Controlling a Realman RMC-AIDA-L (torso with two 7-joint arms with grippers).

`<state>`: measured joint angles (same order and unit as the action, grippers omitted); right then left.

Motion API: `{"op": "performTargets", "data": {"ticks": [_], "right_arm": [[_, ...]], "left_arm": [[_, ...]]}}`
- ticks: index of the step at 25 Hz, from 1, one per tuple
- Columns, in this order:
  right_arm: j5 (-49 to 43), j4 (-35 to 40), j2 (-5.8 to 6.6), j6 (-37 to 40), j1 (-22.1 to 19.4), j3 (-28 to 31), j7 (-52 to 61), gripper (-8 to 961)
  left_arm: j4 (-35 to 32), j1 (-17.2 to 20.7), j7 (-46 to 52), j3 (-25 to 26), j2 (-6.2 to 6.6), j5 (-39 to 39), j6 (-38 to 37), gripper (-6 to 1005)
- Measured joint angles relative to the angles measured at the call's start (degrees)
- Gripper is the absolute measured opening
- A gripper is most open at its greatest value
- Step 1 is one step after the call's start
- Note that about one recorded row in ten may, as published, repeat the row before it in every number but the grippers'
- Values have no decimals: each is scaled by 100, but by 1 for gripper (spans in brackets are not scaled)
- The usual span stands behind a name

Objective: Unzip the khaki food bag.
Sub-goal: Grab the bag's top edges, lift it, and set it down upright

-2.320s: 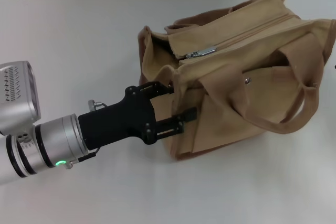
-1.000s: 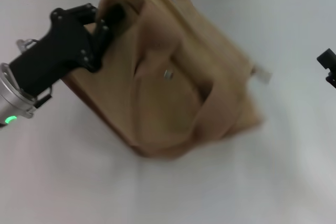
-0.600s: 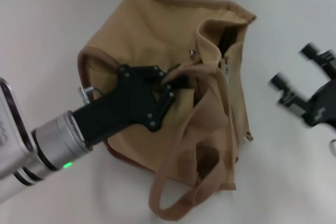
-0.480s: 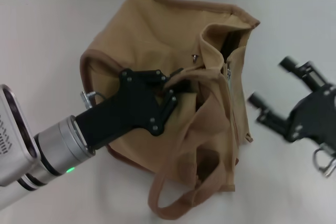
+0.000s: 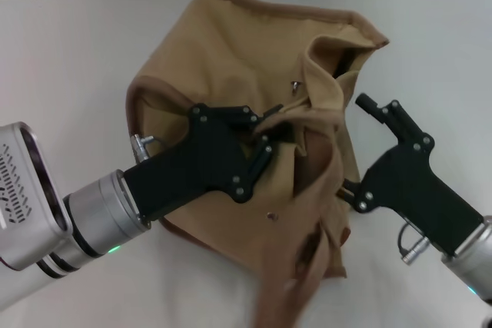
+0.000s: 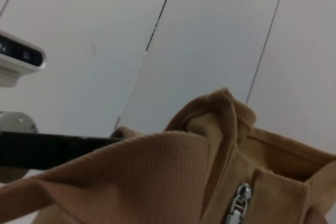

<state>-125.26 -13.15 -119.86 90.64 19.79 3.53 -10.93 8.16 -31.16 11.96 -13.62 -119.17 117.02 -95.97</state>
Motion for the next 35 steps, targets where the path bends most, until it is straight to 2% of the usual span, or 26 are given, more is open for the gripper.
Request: {"op": "performTargets", "data": {"ticks": [9, 26, 32, 35], "right_arm": [[6, -321, -3, -77, -94, 659, -198, 731], [-21, -348, -3, -118, -134, 642, -265, 674], [-31, -346, -2, -119, -134, 641, -274, 473], [-33, -348, -2, -116, -134, 641, -287, 343]], "left_arm": [[81, 33, -15, -6, -1, 48, 117, 59], [142, -13, -19, 30, 0, 58, 276, 63], [162, -12, -19, 20, 0, 61, 290, 65], [188, -6, -19, 12, 0, 62, 291, 65]]}}
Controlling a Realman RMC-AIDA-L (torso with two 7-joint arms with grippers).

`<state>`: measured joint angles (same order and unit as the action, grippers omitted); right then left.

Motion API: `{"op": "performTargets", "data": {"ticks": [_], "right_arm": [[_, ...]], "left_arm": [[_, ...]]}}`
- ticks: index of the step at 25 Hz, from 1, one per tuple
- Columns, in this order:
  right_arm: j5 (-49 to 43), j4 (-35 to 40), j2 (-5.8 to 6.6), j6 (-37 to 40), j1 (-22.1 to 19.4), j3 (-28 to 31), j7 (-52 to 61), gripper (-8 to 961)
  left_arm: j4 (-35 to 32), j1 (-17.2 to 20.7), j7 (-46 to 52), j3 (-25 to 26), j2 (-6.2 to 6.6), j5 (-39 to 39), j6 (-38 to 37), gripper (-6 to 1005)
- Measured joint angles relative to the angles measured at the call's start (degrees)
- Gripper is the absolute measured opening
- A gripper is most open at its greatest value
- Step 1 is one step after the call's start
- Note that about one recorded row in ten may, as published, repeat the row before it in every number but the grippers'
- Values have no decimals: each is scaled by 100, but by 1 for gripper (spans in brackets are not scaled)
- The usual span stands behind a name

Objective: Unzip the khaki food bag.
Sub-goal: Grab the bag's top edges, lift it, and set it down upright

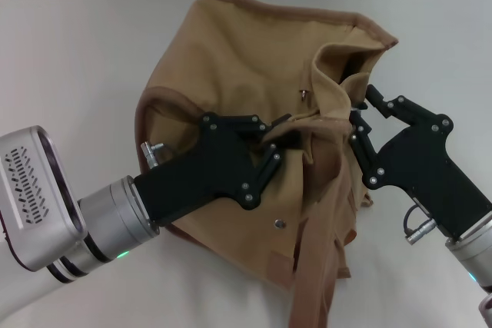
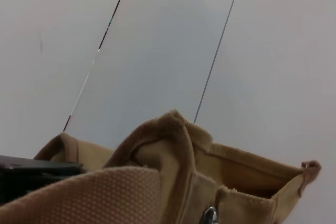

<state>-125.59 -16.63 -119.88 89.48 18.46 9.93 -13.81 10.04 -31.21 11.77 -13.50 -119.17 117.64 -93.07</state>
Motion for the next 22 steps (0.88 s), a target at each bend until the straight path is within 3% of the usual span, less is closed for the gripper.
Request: {"op": "performTargets", "data": {"ticks": [2, 13, 18, 22], "right_arm": [[-1, -18, 0, 8, -2, 0, -59, 257], [-13, -32, 0, -2, -103, -79, -289, 118], [6, -50, 0, -9, -201, -76, -438, 69], [4, -51, 0, -9, -241, -81, -442, 100]], "left_arm": [[13, 1, -3, -2, 0, 0, 0, 66], [28, 1, -8, 5, 0, 5, 22, 69], [30, -13, -9, 19, 0, 2, 65, 70], [35, -32, -9, 23, -1, 0, 91, 71]]}}
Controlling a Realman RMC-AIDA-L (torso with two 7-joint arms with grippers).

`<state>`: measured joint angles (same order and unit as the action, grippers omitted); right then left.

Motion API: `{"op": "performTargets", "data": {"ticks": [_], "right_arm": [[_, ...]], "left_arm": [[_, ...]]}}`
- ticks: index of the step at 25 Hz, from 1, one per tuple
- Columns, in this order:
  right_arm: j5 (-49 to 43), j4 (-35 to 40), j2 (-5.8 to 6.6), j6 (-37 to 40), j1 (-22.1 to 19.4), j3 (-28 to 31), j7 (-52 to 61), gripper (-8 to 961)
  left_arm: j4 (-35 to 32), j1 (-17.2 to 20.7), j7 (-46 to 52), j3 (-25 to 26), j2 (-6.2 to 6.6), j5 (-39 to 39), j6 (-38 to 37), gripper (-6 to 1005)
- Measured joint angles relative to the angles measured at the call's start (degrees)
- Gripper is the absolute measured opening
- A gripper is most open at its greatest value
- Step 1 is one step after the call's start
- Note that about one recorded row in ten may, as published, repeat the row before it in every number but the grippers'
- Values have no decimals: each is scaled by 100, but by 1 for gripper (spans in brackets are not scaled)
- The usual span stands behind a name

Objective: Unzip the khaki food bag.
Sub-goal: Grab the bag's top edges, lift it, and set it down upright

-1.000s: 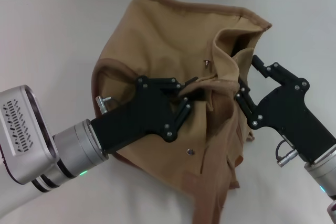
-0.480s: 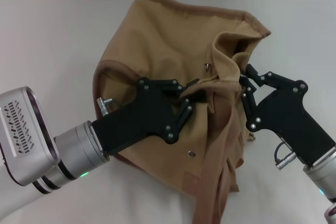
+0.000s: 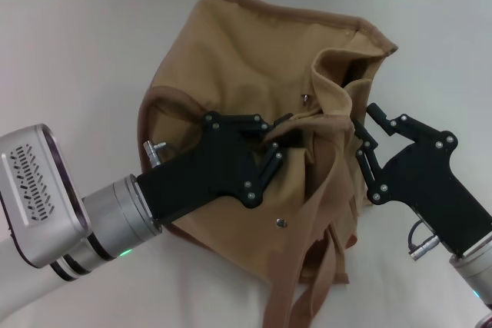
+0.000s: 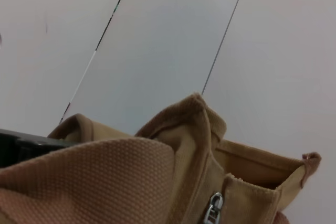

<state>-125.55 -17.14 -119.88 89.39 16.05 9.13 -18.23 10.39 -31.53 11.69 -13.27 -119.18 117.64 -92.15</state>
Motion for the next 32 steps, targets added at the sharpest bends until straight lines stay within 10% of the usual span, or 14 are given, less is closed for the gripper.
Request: {"op": "performTargets", "data": {"ticks": [32], "right_arm": [[29, -397, 0, -301, 97, -168, -439, 357]], "left_arm": [[63, 12, 0, 9, 0, -16, 63, 79]]}}
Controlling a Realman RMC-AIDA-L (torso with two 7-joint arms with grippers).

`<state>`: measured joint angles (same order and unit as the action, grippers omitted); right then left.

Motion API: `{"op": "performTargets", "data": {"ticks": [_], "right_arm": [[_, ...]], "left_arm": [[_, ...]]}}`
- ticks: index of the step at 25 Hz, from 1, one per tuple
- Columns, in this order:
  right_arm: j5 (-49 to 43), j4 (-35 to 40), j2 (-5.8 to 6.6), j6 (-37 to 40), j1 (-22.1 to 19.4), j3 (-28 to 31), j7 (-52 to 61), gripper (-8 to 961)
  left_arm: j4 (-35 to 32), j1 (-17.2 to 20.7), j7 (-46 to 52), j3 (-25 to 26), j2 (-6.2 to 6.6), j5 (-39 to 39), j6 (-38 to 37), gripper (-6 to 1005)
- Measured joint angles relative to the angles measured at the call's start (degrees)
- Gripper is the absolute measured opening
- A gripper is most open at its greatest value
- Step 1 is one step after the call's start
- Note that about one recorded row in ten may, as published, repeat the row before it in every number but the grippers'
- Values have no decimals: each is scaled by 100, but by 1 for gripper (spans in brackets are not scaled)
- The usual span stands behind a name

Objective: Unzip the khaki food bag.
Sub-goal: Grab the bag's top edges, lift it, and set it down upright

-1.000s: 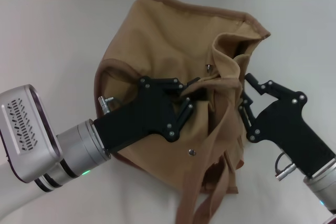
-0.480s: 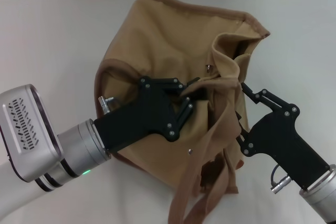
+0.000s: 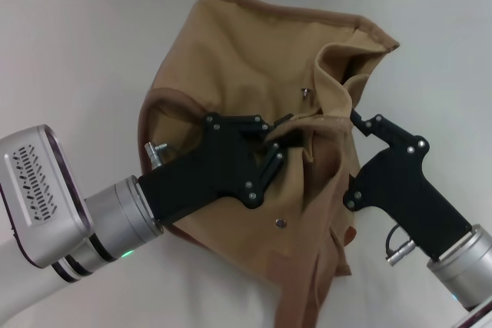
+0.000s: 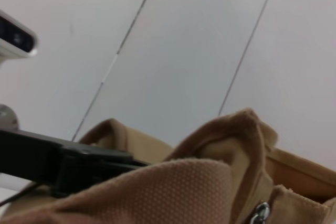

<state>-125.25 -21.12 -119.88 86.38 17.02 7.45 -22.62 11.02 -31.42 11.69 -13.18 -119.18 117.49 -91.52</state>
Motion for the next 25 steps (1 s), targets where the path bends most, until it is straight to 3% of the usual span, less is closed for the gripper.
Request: {"op": "performTargets", "data": {"ticks": [8, 25], "right_arm": [[10, -55, 0, -90, -14, 210, 69, 352], [-16, -49, 1, -88, -18, 261, 104, 246]], "left_arm": [[5, -10, 0, -9, 0, 5, -2, 82], [34, -14, 0, -8, 0, 14, 81, 86]]}}
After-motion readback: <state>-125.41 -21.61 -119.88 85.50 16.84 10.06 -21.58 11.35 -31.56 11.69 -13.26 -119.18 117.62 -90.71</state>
